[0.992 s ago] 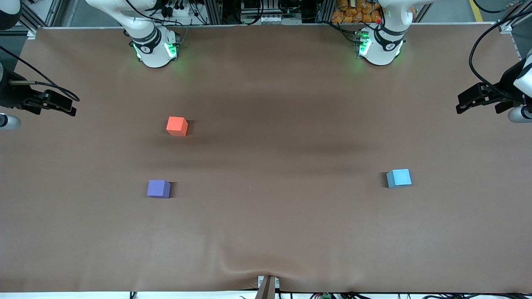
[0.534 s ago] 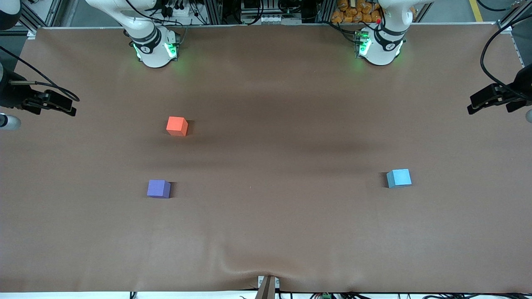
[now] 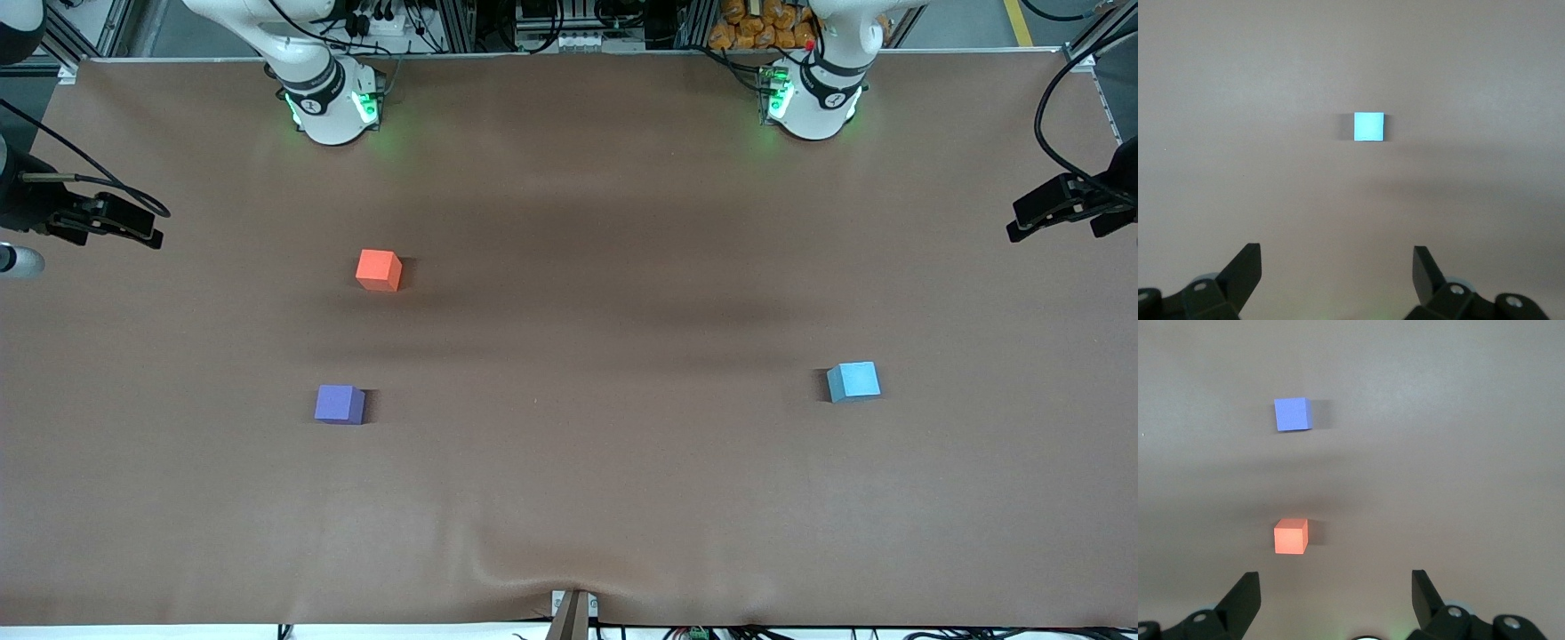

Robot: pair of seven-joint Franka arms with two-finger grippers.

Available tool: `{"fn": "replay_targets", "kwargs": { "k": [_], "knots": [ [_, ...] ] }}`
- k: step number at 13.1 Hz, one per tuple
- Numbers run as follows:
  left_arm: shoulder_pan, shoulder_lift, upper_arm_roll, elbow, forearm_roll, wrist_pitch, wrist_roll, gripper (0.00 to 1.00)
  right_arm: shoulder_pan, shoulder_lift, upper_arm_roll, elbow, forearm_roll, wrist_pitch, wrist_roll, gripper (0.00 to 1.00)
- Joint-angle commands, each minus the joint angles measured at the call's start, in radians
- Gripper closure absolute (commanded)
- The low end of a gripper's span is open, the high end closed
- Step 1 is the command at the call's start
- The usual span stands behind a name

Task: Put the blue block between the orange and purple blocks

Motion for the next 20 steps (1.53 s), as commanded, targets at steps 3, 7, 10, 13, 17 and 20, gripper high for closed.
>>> {"fn": "replay_targets", "kwargs": {
  "k": [3,7,10,13,17,20],
  "knots": [
    [-0.003,0.098,-0.009,-0.074,0.033,0.111,0.017,0.0,-0.002,0.006,0.003,0.017,-0.003,-0.002,0.012,0.0],
    [-0.005,0.121,-0.011,-0.279,0.064,0.396,-0.002,0.0,-0.004,0.006,0.003,0.017,-0.001,-0.002,0.012,0.0],
    [-0.006,0.17,-0.012,-0.292,0.064,0.437,-0.005,0.0,-0.005,0.008,0.003,0.017,-0.001,-0.002,0.011,0.0],
    [-0.023,0.18,-0.012,-0.395,0.064,0.587,-0.052,0.0,-0.005,0.008,0.003,0.014,-0.001,-0.002,0.011,0.0],
    [-0.043,0.253,-0.011,-0.418,0.064,0.642,-0.063,0.0,-0.005,0.012,0.003,0.014,-0.001,-0.002,0.009,0.0],
    [-0.052,0.334,-0.011,-0.444,0.064,0.774,-0.108,0.0,-0.005,0.015,0.003,0.015,-0.001,-0.002,0.009,0.0]
  ]
}}
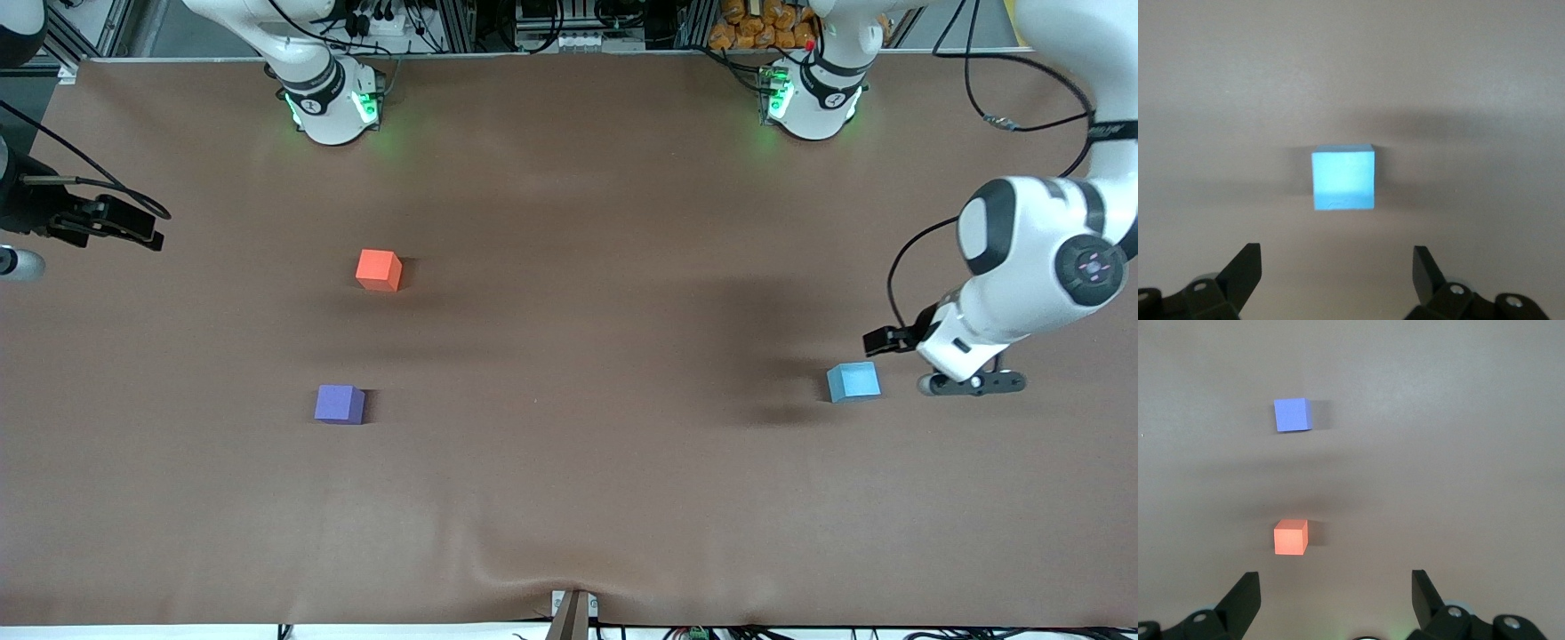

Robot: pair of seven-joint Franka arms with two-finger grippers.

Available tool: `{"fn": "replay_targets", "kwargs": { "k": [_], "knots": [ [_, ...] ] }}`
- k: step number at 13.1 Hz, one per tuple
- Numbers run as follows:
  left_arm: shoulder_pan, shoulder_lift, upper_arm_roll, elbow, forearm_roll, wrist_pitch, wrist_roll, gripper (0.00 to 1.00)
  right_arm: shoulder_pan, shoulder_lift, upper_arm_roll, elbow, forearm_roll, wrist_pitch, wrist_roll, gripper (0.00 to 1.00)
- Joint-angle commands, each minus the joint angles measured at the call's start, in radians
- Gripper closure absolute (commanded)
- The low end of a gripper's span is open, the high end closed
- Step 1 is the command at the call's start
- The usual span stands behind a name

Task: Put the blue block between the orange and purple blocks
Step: 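Reach the left gripper down to the light-blue cube and grasp it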

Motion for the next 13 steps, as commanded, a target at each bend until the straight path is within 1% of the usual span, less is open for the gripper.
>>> {"fn": "replay_targets", "kwargs": {
  "k": [1,2,4,13],
  "knots": [
    [-0.008,0.073,0.001,-0.034,0.031,0.152,-0.035,0.0,-0.004,0.01,0.003,0.014,-0.001,-0.004,0.009,0.0],
    [-0.006,0.1,0.001,-0.044,0.065,0.212,-0.036,0.0,-0.004,0.01,0.003,0.014,-0.001,-0.004,0.008,0.0],
    [0.003,0.153,0.002,-0.041,0.109,0.269,-0.038,0.0,-0.004,0.01,0.003,0.014,-0.001,-0.004,0.008,0.0],
    [0.009,0.225,0.012,-0.041,0.111,0.324,-0.061,0.0,-0.004,0.012,0.003,0.014,-0.001,-0.004,0.008,0.0]
  ]
}}
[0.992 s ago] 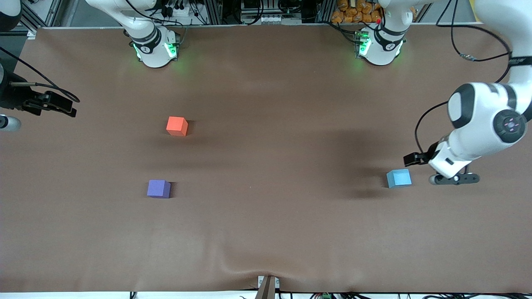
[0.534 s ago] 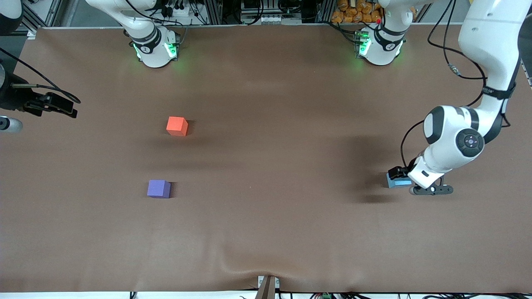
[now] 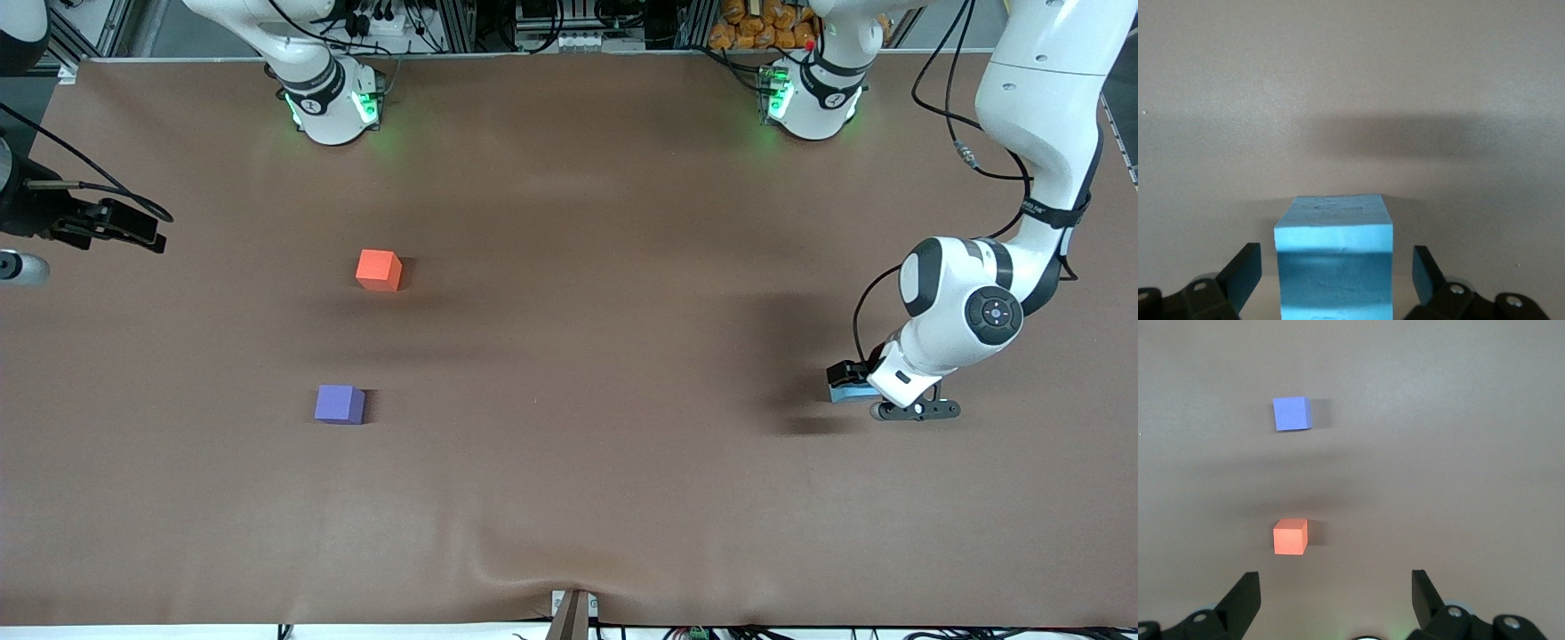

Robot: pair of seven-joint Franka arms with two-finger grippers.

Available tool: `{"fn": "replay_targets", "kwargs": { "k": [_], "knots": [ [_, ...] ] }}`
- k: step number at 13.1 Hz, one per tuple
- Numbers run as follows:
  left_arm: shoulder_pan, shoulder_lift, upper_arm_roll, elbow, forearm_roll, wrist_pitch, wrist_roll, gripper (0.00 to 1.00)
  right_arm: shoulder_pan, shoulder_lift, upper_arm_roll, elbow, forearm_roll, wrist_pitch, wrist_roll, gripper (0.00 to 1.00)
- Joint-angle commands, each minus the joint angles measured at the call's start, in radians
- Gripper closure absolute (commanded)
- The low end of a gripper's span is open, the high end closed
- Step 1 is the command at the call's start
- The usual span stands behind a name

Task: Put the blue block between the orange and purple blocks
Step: 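Lift the blue cube with the left gripper toward the table middle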

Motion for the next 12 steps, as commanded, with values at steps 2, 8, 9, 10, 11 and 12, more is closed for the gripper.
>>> {"fn": "replay_targets", "kwargs": {
  "k": [2,8,9,10,11,12],
  "knots": [
    [0.005,0.023,-0.003,-0.001,0.029,0.03,-0.035,0.43,-0.004,0.012,0.003,0.014,-0.001,-0.004,0.008,0.0],
    [-0.034,-0.01,-0.04,0.01,0.031,0.01,-0.038,1.0,0.001,0.012,0.003,0.012,0.001,-0.004,0.008,0.0],
    [-0.063,-0.019,-0.052,0.022,0.029,-0.014,-0.046,1.0,0.001,0.013,0.003,0.012,0.001,-0.004,0.008,0.0],
    [-0.106,-0.019,-0.07,0.051,0.028,-0.051,-0.059,1.0,0.001,0.015,0.003,0.012,0.001,-0.004,0.009,0.0],
    [-0.16,-0.017,-0.078,0.083,0.028,-0.094,-0.093,1.0,0.001,0.019,0.004,0.012,0.001,-0.006,0.011,0.0],
    [-0.23,-0.016,-0.077,0.112,0.025,-0.126,-0.148,1.0,0.002,0.029,0.004,0.012,0.002,-0.007,0.012,0.0]
  ]
}}
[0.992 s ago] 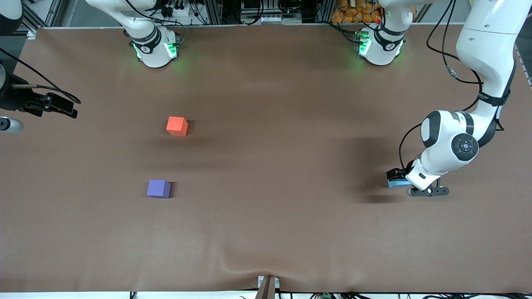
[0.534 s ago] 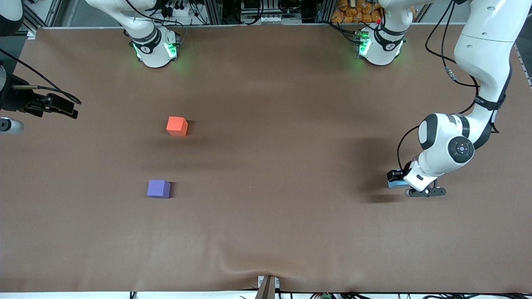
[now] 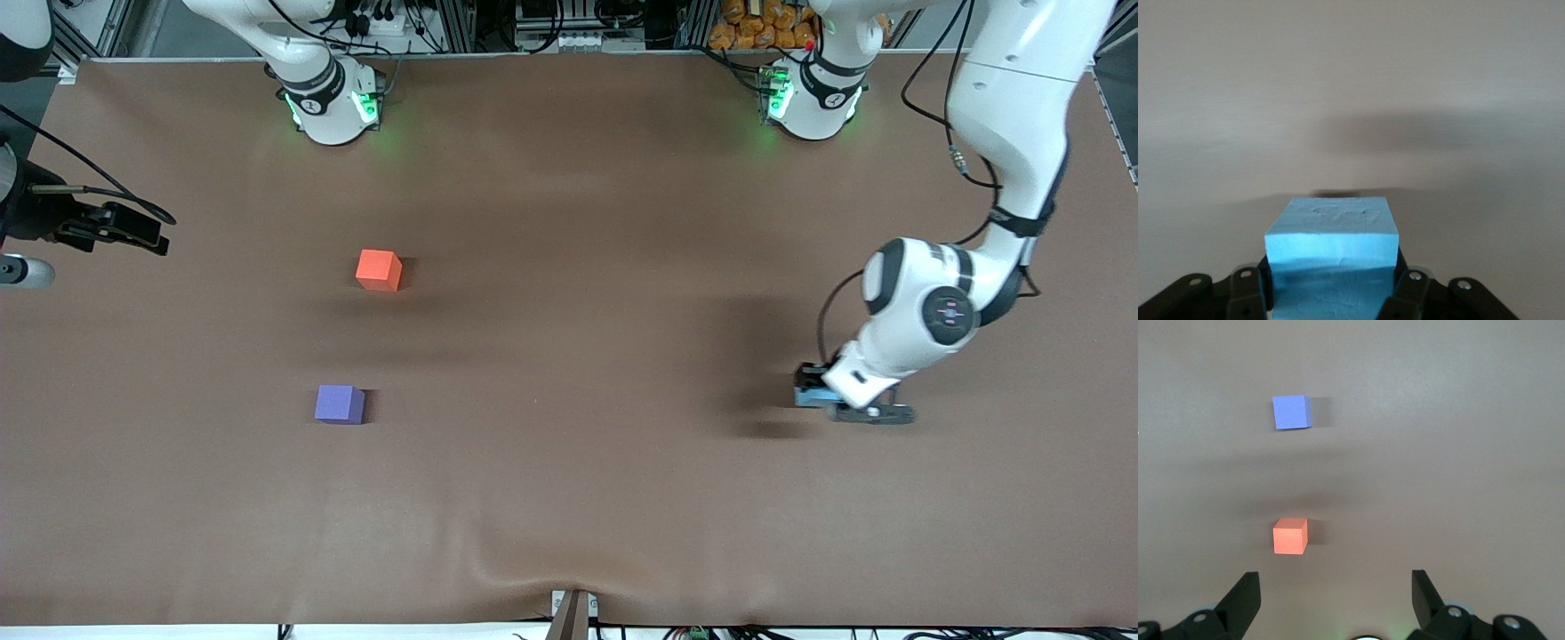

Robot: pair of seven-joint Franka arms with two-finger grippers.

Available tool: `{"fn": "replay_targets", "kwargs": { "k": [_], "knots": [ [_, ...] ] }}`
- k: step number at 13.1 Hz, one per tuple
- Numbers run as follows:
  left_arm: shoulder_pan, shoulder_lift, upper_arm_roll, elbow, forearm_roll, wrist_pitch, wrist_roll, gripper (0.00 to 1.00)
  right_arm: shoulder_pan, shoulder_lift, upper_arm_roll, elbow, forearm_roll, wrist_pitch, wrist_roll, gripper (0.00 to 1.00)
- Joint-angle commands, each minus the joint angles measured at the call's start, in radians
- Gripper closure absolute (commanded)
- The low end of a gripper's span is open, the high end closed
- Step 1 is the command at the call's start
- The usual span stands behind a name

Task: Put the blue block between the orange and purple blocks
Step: 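Lift the blue cube with the left gripper toward the table middle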

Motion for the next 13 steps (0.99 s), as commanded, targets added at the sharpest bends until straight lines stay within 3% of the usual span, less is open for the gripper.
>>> {"fn": "replay_targets", "kwargs": {
  "k": [1,7,9,11,13],
  "knots": [
    [-0.172,-0.008,0.005,0.088,0.024,-0.106,-0.163,1.0,0.008,0.036,0.003,0.011,0.002,-0.009,0.011,0.0],
    [-0.499,0.199,0.013,0.448,0.014,-0.28,-0.436,1.0,0.04,0.168,0.004,0.017,0.004,-0.006,0.002,0.0],
    [-0.583,0.278,0.03,0.553,0.011,-0.28,-0.541,1.0,0.071,0.211,0.004,0.02,0.042,0.01,0.002,0.0],
    [-0.69,0.341,0.079,0.639,0.01,-0.272,-0.627,1.0,0.086,0.239,0.004,0.01,0.115,0.109,0.0,0.0],
    [-0.755,0.394,0.113,0.679,0.01,-0.24,-0.665,1.0,0.117,0.28,0.004,0.008,0.122,0.158,0.0,0.0]
  ]
}}
